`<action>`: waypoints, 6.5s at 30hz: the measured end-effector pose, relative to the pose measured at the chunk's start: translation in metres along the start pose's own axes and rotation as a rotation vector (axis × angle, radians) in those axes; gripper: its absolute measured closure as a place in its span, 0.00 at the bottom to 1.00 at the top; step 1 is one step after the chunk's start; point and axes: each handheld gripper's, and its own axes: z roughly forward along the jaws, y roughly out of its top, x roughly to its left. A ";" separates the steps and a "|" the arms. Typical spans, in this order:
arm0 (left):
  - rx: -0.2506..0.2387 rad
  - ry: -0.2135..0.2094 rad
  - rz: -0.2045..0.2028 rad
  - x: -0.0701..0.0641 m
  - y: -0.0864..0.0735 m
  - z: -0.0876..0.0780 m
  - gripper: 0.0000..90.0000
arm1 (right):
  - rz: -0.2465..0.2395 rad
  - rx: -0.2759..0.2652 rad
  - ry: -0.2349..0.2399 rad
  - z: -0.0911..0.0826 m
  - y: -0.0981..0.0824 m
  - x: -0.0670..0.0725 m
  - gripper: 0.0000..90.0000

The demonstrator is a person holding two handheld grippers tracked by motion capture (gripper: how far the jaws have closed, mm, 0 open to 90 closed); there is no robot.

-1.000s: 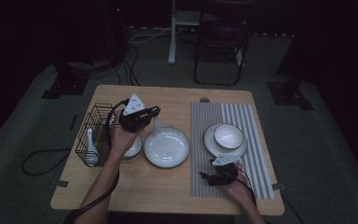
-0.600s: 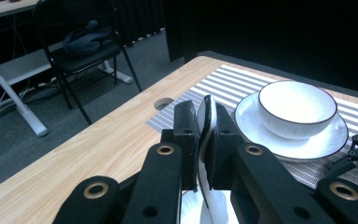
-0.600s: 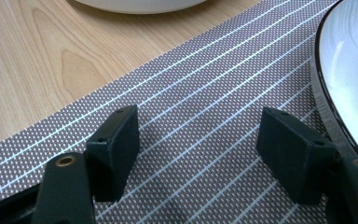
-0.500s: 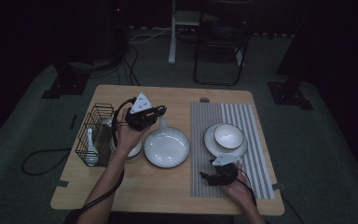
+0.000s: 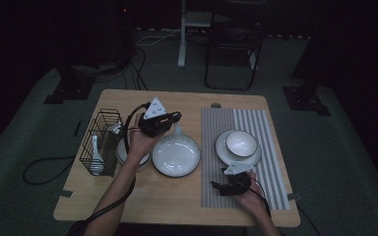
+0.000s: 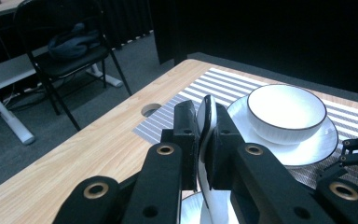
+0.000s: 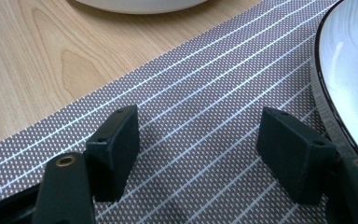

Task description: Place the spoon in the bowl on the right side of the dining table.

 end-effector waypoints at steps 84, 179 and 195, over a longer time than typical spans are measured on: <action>-0.037 -0.172 0.041 -0.021 0.038 0.075 0.94 | -0.005 0.001 0.002 0.000 0.000 0.000 0.33; -0.012 -0.316 0.032 -0.070 0.050 0.162 0.94 | -0.032 0.003 0.021 -0.013 -0.013 0.004 0.26; 0.010 -0.324 0.002 -0.072 0.032 0.169 0.94 | -0.033 0.002 0.023 -0.013 -0.013 0.004 0.26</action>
